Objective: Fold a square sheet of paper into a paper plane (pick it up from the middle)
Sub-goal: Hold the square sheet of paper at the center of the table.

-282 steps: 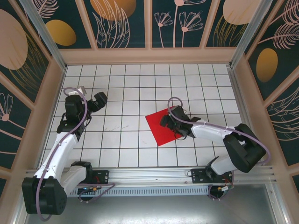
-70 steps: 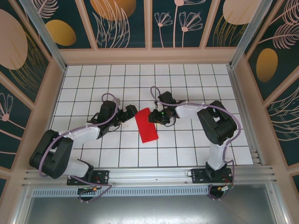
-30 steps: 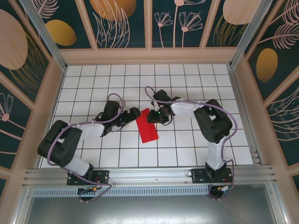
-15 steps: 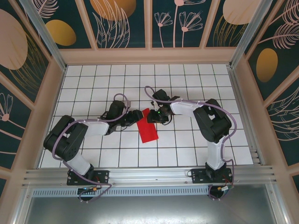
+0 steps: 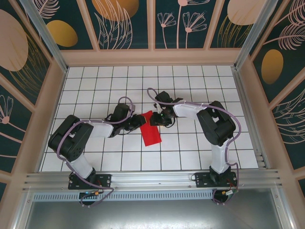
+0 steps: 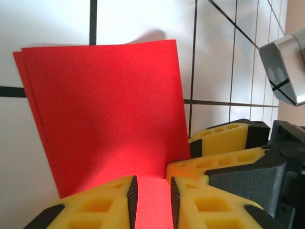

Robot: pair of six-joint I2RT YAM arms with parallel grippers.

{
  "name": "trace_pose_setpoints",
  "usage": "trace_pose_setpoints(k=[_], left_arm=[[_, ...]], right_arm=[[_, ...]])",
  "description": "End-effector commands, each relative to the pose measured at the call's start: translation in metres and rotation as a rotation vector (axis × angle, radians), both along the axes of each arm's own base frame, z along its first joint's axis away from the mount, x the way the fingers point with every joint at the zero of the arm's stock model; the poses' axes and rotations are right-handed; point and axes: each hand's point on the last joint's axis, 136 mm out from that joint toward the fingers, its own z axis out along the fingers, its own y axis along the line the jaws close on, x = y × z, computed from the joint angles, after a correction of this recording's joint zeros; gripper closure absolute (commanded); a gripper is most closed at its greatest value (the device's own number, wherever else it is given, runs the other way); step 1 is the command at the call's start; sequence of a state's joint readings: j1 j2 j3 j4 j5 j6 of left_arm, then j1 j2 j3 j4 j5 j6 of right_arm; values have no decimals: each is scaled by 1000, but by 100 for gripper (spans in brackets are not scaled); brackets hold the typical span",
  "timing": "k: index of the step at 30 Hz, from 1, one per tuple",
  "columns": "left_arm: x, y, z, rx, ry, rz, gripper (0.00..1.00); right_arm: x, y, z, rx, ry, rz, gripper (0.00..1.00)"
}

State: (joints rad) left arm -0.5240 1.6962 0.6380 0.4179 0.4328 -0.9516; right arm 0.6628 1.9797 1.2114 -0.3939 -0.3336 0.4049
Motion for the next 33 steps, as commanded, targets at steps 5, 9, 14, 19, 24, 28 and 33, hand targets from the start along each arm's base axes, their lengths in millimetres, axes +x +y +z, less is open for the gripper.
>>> trace_pose_setpoints(k=[5, 9, 14, 19, 24, 28, 33], left_arm=[[-2, 2, -9, 50, 20, -3, 75], [-2, 2, -9, 51, 18, -5, 75], [-5, 4, -22, 69, 48, -6, 75], [-6, 5, -28, 84, 62, -5, 78], [-14, 18, -43, 153, 113, 19, 85], [-19, 30, -54, 221, 146, 37, 93], [-25, 38, -66, 273, 177, 47, 100]], right_arm=[[-16, -73, -113, -373, 33, -15, 57], [-16, -76, -114, -385, 27, -9, 57], [-17, -75, -116, -386, 29, -6, 57], [-17, -73, -116, -385, 32, -2, 57], [-12, -68, -104, -362, 12, -11, 57], [1, -59, -71, -295, -40, -38, 57], [27, -40, 7, -141, -189, -88, 55]])
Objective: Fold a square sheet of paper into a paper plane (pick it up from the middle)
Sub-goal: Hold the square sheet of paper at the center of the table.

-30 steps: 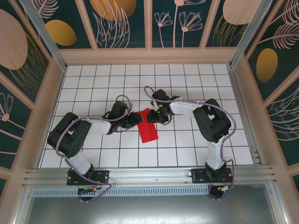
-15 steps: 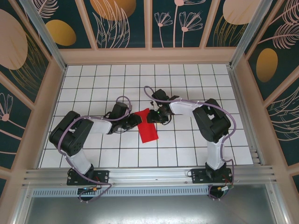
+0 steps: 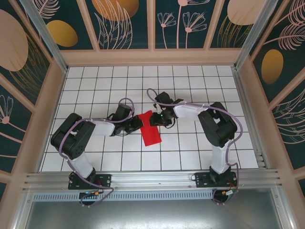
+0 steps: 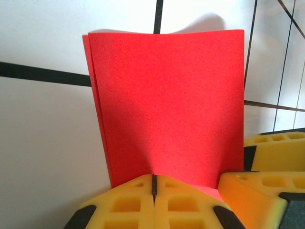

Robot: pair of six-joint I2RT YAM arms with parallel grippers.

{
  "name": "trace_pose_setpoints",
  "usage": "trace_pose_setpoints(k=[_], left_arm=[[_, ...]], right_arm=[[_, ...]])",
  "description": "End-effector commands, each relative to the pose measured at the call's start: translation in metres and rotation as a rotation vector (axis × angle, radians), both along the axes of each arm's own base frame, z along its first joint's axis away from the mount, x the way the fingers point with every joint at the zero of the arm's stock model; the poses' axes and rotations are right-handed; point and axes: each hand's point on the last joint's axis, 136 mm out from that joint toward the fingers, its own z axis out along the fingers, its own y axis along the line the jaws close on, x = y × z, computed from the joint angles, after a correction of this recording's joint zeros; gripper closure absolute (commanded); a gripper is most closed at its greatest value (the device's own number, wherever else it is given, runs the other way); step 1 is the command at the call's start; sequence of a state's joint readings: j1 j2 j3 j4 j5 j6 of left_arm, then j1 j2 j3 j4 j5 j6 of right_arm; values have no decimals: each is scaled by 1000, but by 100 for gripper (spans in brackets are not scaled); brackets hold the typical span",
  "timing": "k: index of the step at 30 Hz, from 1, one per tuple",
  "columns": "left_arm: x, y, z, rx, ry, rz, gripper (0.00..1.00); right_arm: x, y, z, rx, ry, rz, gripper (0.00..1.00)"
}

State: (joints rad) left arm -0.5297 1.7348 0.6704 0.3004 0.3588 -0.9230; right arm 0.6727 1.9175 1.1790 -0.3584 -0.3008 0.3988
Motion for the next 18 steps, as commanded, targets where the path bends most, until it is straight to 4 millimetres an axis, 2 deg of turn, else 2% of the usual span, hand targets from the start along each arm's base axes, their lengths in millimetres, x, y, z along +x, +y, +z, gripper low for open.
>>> trace_pose_setpoints(k=[1, 4, 6, 9, 13, 16, 18], left_arm=[[-23, 28, -43, 164, 123, 27, 100], [-26, 32, -48, 179, 134, 40, 100], [-26, 32, -49, 178, 137, 43, 100], [-27, 35, -51, 186, 138, 46, 100], [-29, 36, -51, 194, 138, 46, 100], [-30, 37, -53, 198, 140, 44, 100], [-30, 37, -54, 202, 143, 42, 100]], right_arm=[[28, -34, 13, -97, -157, -100, 53], [34, -18, 57, 33, -221, -109, 48], [32, -8, 68, 97, -217, -95, 48], [26, 10, 62, 148, -170, -56, 55], [22, 31, 49, 191, -113, -19, 80], [23, 42, 41, 206, -75, -2, 88], [24, 47, 37, 215, -60, 11, 90]])
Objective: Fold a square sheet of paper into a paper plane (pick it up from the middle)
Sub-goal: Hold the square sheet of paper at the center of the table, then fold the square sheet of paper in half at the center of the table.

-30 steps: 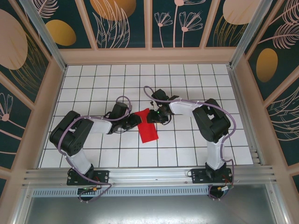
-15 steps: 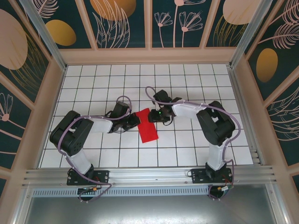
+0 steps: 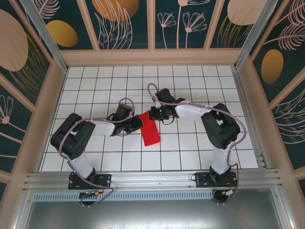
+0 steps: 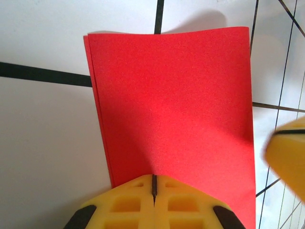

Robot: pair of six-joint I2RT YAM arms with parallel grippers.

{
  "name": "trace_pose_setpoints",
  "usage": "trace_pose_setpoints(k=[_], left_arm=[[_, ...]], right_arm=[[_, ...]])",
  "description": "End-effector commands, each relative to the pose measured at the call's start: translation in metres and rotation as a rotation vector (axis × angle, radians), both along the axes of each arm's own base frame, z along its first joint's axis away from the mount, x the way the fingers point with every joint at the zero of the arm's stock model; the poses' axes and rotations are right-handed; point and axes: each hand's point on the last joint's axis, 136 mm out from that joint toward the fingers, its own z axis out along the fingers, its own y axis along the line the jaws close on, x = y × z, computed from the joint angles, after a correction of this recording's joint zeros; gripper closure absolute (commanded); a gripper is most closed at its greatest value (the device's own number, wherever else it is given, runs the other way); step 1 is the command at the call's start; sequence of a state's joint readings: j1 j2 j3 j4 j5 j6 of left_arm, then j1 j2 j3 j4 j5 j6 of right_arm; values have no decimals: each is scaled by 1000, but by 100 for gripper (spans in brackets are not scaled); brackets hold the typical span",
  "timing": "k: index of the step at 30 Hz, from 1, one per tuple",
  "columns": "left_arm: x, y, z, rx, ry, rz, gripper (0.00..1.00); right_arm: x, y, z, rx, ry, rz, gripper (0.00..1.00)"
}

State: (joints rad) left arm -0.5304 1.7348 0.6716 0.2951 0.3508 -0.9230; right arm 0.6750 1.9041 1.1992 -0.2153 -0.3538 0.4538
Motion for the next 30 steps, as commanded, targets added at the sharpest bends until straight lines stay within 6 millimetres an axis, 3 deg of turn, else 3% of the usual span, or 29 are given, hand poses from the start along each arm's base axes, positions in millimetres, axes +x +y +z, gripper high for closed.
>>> trace_pose_setpoints(k=[1, 6, 12, 23, 27, 30], left_arm=[[-31, 36, -53, 195, 143, 39, 100], [-32, 38, -55, 203, 152, 42, 100], [-34, 39, -58, 208, 169, 50, 100], [-46, 57, -72, 253, 214, 122, 100], [-47, 57, -71, 254, 208, 121, 100], [-45, 55, -70, 242, 204, 118, 100]], right_arm=[[2, 20, 4, 63, 25, 40, 91], [-4, 25, -11, 42, 72, 70, 92], [-15, 14, -32, -9, 118, 86, 94], [-5, -49, -52, -36, 111, 29, 97], [8, -70, -40, -25, 73, -39, 98], [17, -59, -12, 33, 6, -48, 98]])
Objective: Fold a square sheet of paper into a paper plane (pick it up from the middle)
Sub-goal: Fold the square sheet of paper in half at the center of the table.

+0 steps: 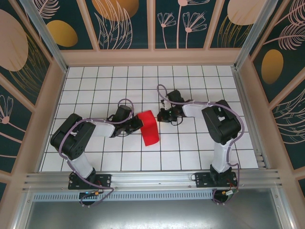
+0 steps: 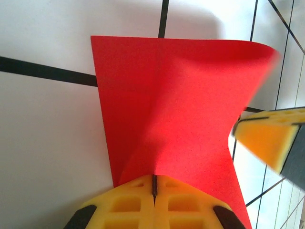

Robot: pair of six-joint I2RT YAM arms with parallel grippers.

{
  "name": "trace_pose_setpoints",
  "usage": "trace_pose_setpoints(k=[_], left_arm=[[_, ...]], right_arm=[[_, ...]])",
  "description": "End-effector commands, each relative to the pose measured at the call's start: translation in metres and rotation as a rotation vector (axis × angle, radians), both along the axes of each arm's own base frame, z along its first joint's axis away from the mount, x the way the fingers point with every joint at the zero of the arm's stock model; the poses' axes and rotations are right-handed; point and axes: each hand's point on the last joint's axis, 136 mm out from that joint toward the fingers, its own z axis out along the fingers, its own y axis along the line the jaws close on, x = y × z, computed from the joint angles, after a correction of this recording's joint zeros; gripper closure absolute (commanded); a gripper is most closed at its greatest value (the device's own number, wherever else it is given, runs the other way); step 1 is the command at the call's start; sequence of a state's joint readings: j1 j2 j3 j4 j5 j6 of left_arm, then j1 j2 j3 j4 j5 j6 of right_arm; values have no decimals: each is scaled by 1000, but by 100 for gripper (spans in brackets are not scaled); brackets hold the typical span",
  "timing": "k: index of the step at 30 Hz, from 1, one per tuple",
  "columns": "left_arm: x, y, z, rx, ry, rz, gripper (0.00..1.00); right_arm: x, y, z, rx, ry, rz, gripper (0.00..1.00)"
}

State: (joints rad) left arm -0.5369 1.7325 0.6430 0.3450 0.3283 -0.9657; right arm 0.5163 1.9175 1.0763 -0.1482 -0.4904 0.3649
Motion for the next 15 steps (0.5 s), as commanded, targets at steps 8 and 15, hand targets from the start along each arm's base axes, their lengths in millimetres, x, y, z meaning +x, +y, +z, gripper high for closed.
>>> trace_pose_setpoints(k=[8, 15], left_arm=[[-44, 51, -67, 248, 202, 59, 100], [-47, 55, -69, 266, 204, 49, 100]], right_arm=[[-6, 57, 23, 86, -46, 85, 98], [9, 54, 5, 96, -20, 39, 98]])
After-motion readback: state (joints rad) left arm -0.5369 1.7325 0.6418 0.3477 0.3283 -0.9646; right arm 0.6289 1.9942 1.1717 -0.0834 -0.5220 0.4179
